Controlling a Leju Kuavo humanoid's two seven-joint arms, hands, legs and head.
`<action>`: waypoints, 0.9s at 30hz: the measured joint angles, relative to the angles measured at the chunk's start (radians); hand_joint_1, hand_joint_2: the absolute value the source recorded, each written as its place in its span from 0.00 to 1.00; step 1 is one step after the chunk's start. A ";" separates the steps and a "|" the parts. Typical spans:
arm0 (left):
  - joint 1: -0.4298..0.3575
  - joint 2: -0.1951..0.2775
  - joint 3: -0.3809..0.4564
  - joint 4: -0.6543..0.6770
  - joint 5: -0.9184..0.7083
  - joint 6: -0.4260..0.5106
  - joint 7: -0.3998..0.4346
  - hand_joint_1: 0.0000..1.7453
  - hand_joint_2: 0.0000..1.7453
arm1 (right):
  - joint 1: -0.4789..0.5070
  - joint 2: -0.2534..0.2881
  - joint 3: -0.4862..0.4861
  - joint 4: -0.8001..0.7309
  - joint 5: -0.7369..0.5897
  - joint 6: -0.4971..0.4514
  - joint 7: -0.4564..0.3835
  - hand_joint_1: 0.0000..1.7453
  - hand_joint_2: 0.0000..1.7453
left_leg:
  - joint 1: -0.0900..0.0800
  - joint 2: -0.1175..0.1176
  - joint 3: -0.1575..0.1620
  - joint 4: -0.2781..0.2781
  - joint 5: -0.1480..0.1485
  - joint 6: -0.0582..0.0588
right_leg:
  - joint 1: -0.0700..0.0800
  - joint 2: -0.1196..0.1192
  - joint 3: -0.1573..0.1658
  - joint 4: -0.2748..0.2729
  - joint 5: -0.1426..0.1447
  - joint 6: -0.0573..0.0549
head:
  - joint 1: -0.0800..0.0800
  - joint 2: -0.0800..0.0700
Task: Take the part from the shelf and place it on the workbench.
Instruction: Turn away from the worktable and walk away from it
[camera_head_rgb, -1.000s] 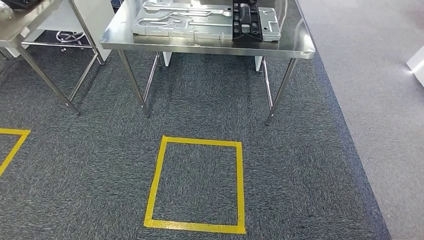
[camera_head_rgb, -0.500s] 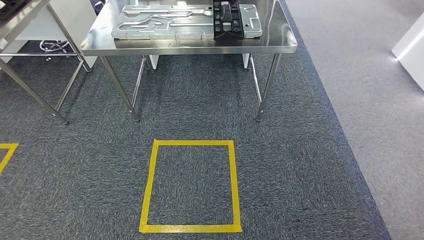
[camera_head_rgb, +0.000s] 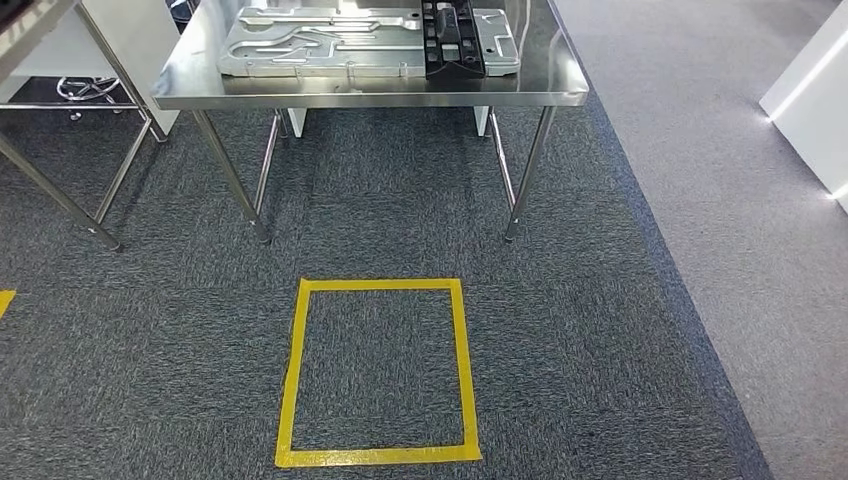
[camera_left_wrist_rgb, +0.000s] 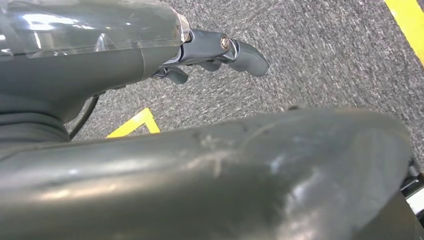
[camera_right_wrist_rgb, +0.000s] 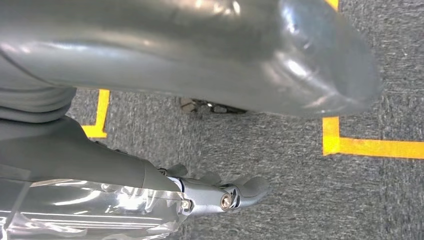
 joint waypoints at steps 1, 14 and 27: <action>0.000 -0.001 0.000 0.000 0.000 0.001 0.001 0.00 0.00 | -0.001 0.000 -0.002 0.000 0.001 0.000 0.000 0.00 0.00 | -0.002 0.002 0.001 0.001 -0.002 -0.005 | 0.003 -0.005 0.022 -0.047 0.014 -0.006 | 0.000 0.000; 0.001 -0.001 0.016 0.000 -0.001 -0.012 0.005 0.00 0.00 | -0.003 0.006 -0.004 0.001 0.017 -0.001 0.007 0.00 0.00 | 0.003 -0.016 -0.067 0.167 -0.062 -0.043 | 0.000 0.033 0.033 -0.081 0.026 -0.045 | -0.006 0.000; 0.001 -0.001 0.026 0.000 -0.015 -0.020 0.024 0.00 0.00 | 0.001 0.006 -0.039 0.004 0.002 -0.074 0.147 0.00 0.00 | 0.004 -0.005 0.002 -0.010 0.005 0.008 | -0.006 0.021 -0.108 0.212 -0.106 0.009 | 0.001 0.000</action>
